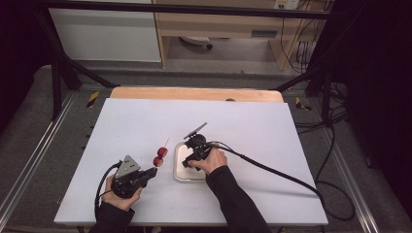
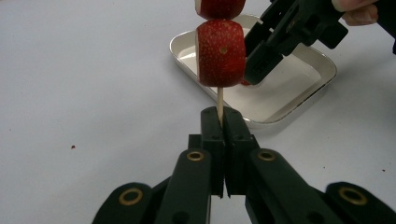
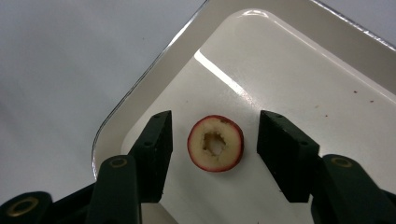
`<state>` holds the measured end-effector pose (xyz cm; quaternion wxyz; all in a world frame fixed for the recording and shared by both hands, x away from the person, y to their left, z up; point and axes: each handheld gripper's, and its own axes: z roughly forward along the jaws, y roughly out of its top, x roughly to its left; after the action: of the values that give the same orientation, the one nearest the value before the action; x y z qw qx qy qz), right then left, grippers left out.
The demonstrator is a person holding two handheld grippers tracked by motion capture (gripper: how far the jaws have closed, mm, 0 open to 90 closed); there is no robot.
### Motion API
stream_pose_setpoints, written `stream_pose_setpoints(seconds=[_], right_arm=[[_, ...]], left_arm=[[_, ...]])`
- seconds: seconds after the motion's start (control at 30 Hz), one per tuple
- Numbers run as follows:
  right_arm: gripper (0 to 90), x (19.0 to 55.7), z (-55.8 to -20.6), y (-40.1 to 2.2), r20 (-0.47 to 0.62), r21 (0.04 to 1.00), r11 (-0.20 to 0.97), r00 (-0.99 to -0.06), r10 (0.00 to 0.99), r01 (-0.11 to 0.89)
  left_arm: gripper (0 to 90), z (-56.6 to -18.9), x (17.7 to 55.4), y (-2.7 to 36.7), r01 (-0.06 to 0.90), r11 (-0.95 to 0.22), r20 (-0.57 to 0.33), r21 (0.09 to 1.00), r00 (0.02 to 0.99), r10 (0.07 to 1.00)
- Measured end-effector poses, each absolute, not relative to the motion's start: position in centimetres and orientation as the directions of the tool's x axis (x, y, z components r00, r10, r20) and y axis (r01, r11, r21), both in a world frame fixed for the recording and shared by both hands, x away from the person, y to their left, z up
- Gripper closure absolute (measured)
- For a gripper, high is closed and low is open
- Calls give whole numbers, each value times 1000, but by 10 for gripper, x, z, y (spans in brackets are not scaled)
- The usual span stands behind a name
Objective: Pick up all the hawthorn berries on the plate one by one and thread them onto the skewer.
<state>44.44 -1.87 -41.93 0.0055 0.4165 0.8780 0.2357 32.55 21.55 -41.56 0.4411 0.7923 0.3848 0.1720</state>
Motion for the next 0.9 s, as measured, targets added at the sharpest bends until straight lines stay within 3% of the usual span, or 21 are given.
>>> stream_pose_setpoints(seconds=[0.57, 0.9], right_arm=[[611, 445, -421, -17, 188, 394, 541, -641, 744, 743], [621, 446, -419, -19, 225, 386, 520, -625, 747, 761]], left_arm=[[885, -417, 325, 214, 462, -315, -68, 829, 643, 762], [885, -416, 325, 214, 458, -317, -64, 830, 644, 762]])
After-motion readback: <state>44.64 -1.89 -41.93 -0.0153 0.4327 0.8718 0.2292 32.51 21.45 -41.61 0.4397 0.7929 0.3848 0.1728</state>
